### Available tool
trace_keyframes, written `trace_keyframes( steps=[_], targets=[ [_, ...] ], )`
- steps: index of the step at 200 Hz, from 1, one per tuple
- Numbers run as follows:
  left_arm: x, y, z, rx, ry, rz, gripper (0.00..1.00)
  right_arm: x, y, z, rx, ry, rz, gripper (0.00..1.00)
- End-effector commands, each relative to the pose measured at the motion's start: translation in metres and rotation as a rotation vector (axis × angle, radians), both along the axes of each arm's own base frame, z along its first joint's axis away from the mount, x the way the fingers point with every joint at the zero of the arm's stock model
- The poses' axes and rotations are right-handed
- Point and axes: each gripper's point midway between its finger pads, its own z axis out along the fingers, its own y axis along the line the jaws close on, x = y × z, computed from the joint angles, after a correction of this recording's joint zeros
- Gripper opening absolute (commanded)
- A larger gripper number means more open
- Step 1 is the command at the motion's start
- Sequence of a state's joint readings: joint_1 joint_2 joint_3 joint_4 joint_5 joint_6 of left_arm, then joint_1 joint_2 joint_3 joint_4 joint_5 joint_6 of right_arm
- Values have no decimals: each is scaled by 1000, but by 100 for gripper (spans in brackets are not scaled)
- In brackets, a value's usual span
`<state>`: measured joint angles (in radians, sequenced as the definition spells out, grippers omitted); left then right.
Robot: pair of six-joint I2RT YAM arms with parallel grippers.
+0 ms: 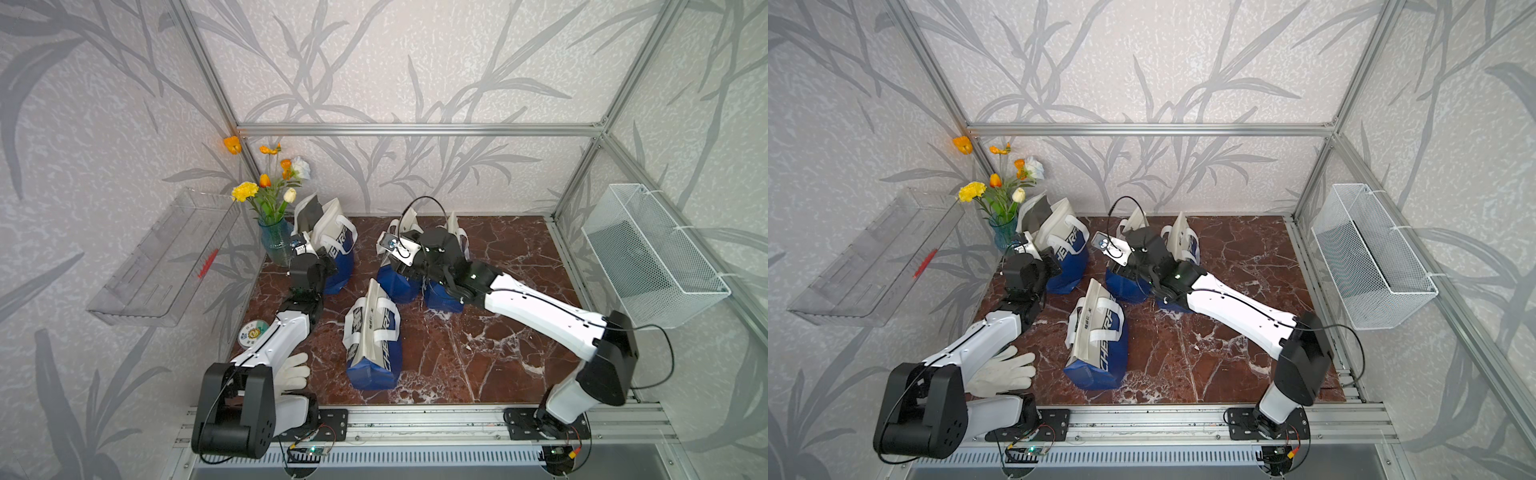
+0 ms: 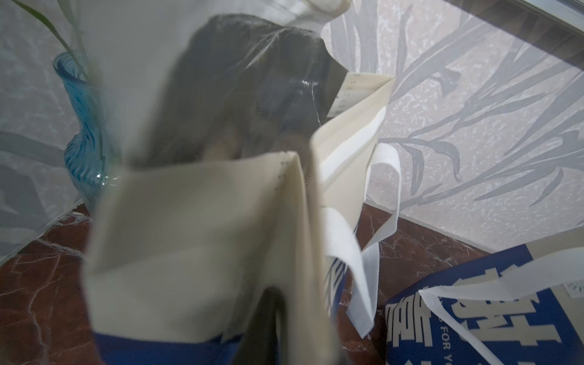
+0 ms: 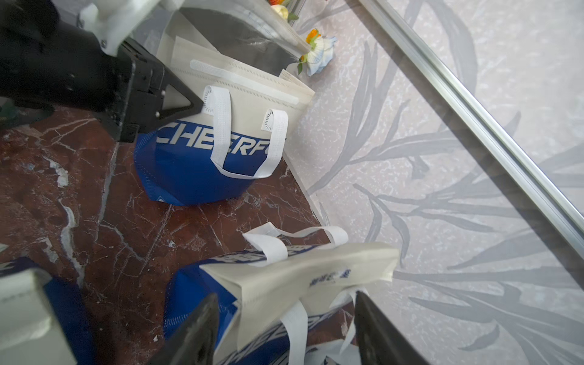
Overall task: Open the takeout bag
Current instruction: Place the takeout bag at the center of the board.
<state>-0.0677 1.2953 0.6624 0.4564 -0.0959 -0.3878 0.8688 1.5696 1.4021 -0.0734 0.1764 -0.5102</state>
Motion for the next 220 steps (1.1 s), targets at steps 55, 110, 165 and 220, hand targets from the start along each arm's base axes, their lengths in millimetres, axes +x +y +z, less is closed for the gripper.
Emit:
trace_keyframes(
  steps=[55,110,165,220],
  targets=[
    [-1,-34,10,-37,-37,-194,100,-20,-65,3,173,117,-97,70],
    [-69,-53,19,-17,-18,-300,100,-30,-56,-21,224,230,-51,71],
    [-132,-67,56,-75,-35,-365,100,-22,-55,-29,275,326,-130,71],
    [-162,-63,73,-159,183,-321,78,-32,-68,-29,289,353,-156,68]
  ],
)
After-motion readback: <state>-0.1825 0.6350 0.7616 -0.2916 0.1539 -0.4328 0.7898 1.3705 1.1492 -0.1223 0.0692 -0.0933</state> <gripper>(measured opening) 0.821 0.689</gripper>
